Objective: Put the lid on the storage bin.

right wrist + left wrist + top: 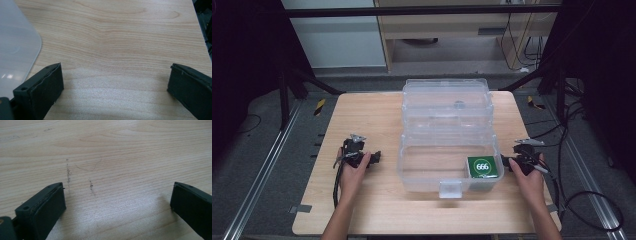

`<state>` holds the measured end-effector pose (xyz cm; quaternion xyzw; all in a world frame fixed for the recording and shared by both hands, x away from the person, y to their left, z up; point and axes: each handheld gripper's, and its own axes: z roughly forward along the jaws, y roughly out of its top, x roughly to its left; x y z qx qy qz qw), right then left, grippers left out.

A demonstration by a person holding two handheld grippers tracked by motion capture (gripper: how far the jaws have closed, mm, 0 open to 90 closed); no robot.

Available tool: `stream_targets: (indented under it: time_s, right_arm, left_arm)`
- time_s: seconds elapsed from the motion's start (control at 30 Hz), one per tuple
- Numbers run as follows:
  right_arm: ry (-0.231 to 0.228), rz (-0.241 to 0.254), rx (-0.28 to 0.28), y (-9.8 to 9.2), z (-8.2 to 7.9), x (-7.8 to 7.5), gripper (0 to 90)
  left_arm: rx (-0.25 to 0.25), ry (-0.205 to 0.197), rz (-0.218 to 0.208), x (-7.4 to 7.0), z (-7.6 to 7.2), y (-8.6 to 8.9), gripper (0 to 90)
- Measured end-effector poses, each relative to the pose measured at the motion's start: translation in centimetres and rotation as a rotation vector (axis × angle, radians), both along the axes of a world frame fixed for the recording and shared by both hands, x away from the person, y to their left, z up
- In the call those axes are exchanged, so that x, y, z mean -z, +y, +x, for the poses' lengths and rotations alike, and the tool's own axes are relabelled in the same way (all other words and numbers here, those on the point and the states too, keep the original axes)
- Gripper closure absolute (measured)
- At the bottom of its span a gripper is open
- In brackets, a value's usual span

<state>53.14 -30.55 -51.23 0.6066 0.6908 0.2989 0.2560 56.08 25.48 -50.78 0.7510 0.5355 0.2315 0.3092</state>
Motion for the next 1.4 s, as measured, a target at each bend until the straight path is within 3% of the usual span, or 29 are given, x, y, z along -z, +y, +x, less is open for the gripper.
stream_targets:
  time_s: [0.23,0.43,0.5,0.6,0.63,0.7,0.77,0.8,0.83,1.0,1.1,1.13,1.17,1.2,1.23,1.33,1.37,1.4]
  right_arm:
    - [0.001,-0.001,-0.028,0.0,0.4,0.0,0.3]
    - [0.001,-0.001,-0.035,0.0,0.5,0.0,0.4]
    - [0.001,-0.002,-0.038,-0.1,0.4,0.0,0.4]
    - [-0.008,-0.010,-0.101,-0.2,0.3,-0.2,7.0]
    - [-0.008,-0.010,-0.101,-0.2,0.3,-0.2,7.0]
    - [-0.021,-0.066,-0.153,-0.3,-0.2,-1.3,4.5]
    - [-0.019,-0.096,-0.204,-0.7,-1.0,-2.4,12.1]
    - [-0.009,-0.125,-0.211,-0.7,-1.4,-3.0,11.0]
    - [-0.019,-0.147,-0.226,-0.8,-2.0,-3.6,11.6]
    - [-0.029,-0.242,-0.314,-1.3,-5.0,-6.4,11.6]
    - [-0.015,-0.271,-0.344,-1.3,-5.7,-7.3,11.8]
    - [-0.006,-0.289,-0.368,-1.2,-6.1,-8.3,12.2]
    - [-0.004,-0.298,-0.382,-1.0,-6.3,-8.8,12.2]
    - [-0.001,-0.306,-0.392,-0.9,-6.3,-9.3,12.3]
    - [-0.001,-0.306,-0.392,-0.9,-6.3,-9.3,12.3]
    - [0.003,-0.349,-0.455,-0.1,-6.2,-11.7,11.3]
    - [0.003,-0.349,-0.455,-0.1,-6.2,-11.7,11.3]
    - [0.001,-0.371,-0.484,0.3,-6.0,-12.9,10.4]
  left_arm:
    - [0.019,0.003,0.002,0.0,-0.2,0.0,0.0]
    - [0.100,0.004,-0.012,0.0,-1.1,0.4,0.0]
    - [0.122,0.010,-0.029,-0.3,-1.6,0.7,3.9]
    - [0.157,-0.049,-0.010,-1.7,-3.0,0.7,2.7]
    - [0.157,-0.049,-0.010,-1.7,-3.0,0.7,2.7]
    - [0.187,-0.064,0.002,-2.9,-4.2,1.0,2.7]
    - [0.192,-0.041,-0.007,-3.3,-4.6,1.2,4.5]
    - [0.204,-0.019,-0.059,-4.0,-5.5,1.5,4.4]
    - [0.206,-0.029,-0.073,-4.5,-5.9,1.6,4.4]
    - [0.258,-0.072,-0.045,-6.6,-7.3,1.3,3.8]
    - [0.292,-0.078,-0.014,-7.3,-7.7,0.7,3.6]
    - [0.332,-0.087,0.009,-7.8,-8.2,0.1,3.5]
    - [0.332,-0.087,0.009,-7.8,-8.2,0.1,3.4]
    - [0.363,-0.080,0.047,-8.3,-8.5,-0.5,3.4]
    - [0.363,-0.080,0.047,-8.3,-8.5,-0.5,3.5]
    - [0.442,-0.067,0.154,-9.9,-9.1,-1.7,3.7]
    - [0.442,-0.067,0.154,-9.9,-9.1,-1.7,3.7]
    - [0.473,-0.070,0.178,-10.7,-9.7,-2.1,3.6]
